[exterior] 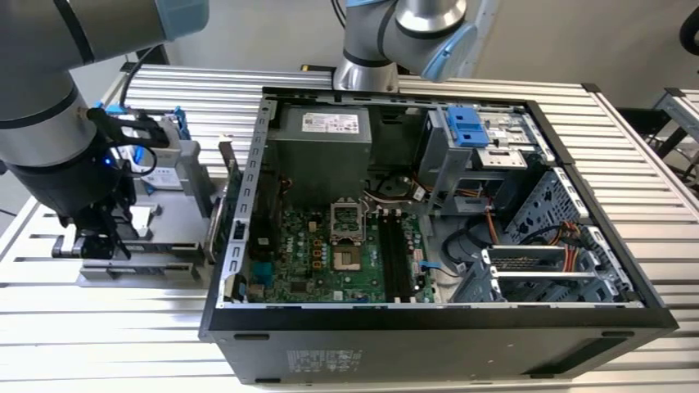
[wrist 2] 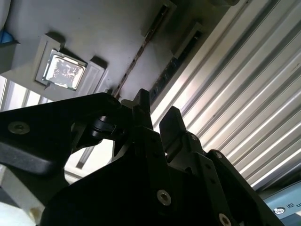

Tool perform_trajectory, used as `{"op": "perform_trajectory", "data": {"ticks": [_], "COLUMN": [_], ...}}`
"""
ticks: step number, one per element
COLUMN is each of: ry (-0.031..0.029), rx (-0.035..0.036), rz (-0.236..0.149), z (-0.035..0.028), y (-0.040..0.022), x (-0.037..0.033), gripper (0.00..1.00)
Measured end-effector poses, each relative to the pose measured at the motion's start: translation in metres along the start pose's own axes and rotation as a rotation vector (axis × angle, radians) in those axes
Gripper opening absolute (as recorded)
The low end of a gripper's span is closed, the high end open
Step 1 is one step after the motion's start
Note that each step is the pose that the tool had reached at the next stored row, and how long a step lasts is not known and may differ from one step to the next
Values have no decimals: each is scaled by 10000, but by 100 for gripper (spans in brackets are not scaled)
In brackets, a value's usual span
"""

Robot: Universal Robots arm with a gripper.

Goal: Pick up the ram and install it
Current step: 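Pick up the ram and move it above insertion slot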

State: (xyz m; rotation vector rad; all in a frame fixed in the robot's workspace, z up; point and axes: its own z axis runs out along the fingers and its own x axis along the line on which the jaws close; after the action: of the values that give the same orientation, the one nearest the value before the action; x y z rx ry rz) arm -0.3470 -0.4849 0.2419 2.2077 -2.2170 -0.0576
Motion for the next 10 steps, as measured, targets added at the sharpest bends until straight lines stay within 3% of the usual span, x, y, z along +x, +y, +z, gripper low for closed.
{"op": "perform_trajectory", "data": {"ticks": [10], "ry": [0], "rx": [1], "rz": [-1], "z": [33], "y": [-2], "x": [1], "gripper": [100]}}
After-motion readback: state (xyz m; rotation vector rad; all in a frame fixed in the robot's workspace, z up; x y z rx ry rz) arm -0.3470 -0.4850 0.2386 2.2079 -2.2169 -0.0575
